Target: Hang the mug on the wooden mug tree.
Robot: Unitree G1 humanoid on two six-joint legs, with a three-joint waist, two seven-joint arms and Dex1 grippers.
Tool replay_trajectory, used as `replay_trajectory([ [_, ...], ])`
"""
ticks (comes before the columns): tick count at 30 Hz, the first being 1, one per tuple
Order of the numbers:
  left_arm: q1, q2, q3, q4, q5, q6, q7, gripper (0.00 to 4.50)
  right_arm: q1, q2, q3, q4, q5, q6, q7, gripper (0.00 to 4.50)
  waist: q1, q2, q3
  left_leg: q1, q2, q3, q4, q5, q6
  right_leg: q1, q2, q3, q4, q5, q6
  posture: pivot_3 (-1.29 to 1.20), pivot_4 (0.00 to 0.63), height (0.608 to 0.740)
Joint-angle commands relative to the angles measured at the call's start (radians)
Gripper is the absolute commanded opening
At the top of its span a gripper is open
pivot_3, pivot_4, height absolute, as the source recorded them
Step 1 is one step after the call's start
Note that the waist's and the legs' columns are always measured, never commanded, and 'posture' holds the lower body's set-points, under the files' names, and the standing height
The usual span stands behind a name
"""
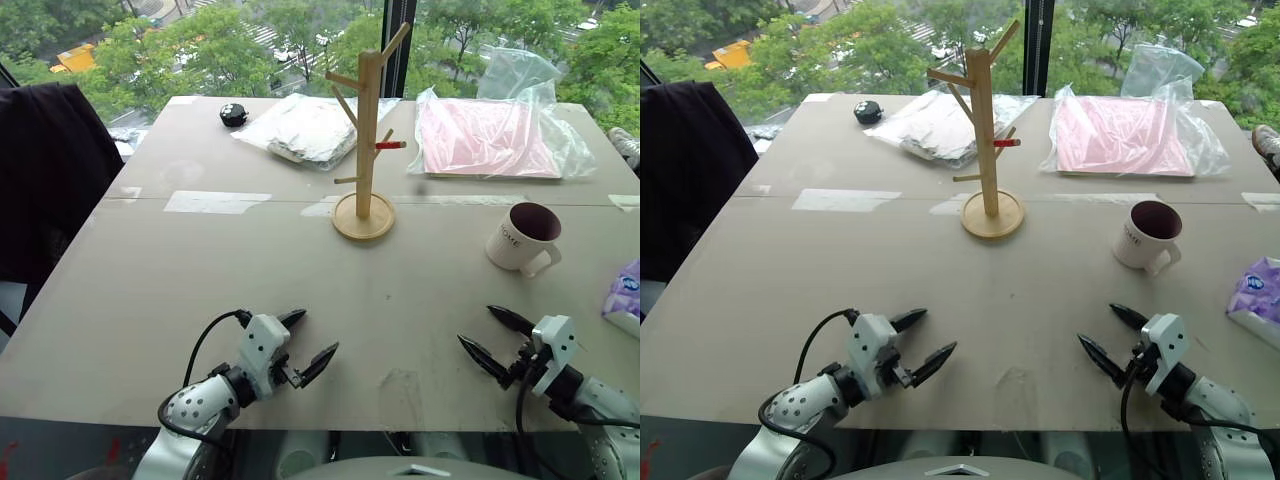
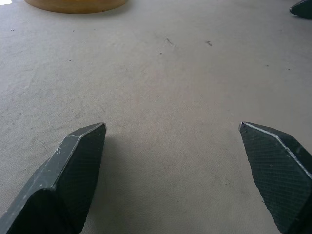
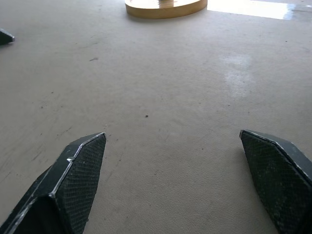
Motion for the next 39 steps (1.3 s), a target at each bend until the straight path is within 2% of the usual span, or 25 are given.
replay_trajectory([
  [1, -0.118, 0.054, -0.047, -0.06, 0.001, 0.074, -0.067, 4.5, 0.02, 0.032, -0.083, -0.032, 0.009, 0.021, -0.116, 4.45, 0.006, -0.001, 0.001, 0.0, 0.0, 0.0, 0.0, 0.0, 0.0, 0.0, 0.0, 0.0, 0.0, 0.0, 0.0, 0.0, 0.15, 0.74],
  [7, -0.311, 0.11, -0.063, -0.128, -0.108, 0.206, -0.168, 4.5, 0.012, 0.134, -0.166, -0.143, 0.038, 0.094, -0.338, 4.45, -0.003, 0.001, 0.002, -0.003, 0.0, 0.0, 0.0, 0.0, 0.0, -0.003, 0.001, 0.0, 0.001, 0.002, -0.004, 0.0, 0.15, 0.74],
  [12, -0.414, 0.124, -0.065, -0.165, -0.191, 0.302, -0.209, 4.5, -0.052, 0.223, -0.176, -0.218, -0.018, 0.136, -0.536, 4.45, -0.015, 0.001, 0.002, -0.005, 0.001, 0.0, -0.001, 0.0, 0.0, -0.005, 0.003, 0.001, 0.002, 0.002, -0.004, 0.0, 0.15, 0.74],
  [20, -0.527, 0.104, -0.097, -0.192, -0.211, 0.378, -0.195, 4.5, -0.18, 0.216, -0.167, -0.115, -0.113, 0.151, -0.626, 4.45, -0.022, 0.0, 0.002, -0.004, -0.001, 0.001, 0.0, 0.0, 0.0, -0.005, 0.004, 0.002, 0.002, 0.002, -0.004, 0.0, 0.15, 0.74],
  [23, -0.55, 0.095, -0.101, -0.2, -0.212, 0.393, -0.182, 4.5, -0.214, 0.209, -0.167, -0.071, -0.125, 0.147, -0.622, 3.61, -0.022, 0.0, 0.002, -0.005, -0.001, 0.001, 0.0, 0.0, 0.0, -0.005, 0.004, 0.002, 0.002, 0.002, -0.004, 0.0, 0.15, 0.74],
  [27, -0.556, 0.088, -0.102, -0.204, -0.213, 0.399, -0.168, 4.5, -0.255, 0.198, -0.174, -0.014, -0.123, 0.132, -0.603, 1.7, -0.024, 0.0, 0.003, -0.005, -0.001, 0.001, 0.0, 0.0, 0.0, -0.005, 0.004, 0.003, 0.002, 0.002, -0.004, 0.0, 0.15, 0.74],
  [30, -0.553, 0.085, -0.106, -0.204, -0.206, 0.395, -0.163, 4.5, -0.284, 0.188, -0.176, 0.024, -0.115, 0.116, -0.584, 0.08, -0.024, 0.0, 0.003, -0.004, -0.001, 0.002, 0.0, 0.0, 0.0, -0.005, 0.004, 0.003, 0.002, 0.002, -0.004, 0.0, 0.15, 0.74],
  [39, -0.533, 0.082, -0.103, -0.197, -0.187, 0.368, -0.149, 4.5, -0.353, 0.167, -0.159, 0.084, -0.093, 0.118, -0.51, 0.03, -0.024, 0.0, 0.003, -0.004, -0.001, 0.002, 0.0, 0.0, 0.0, -0.005, 0.005, 0.003, 0.003, 0.002, -0.004, 0.0, 0.15, 0.74],
])
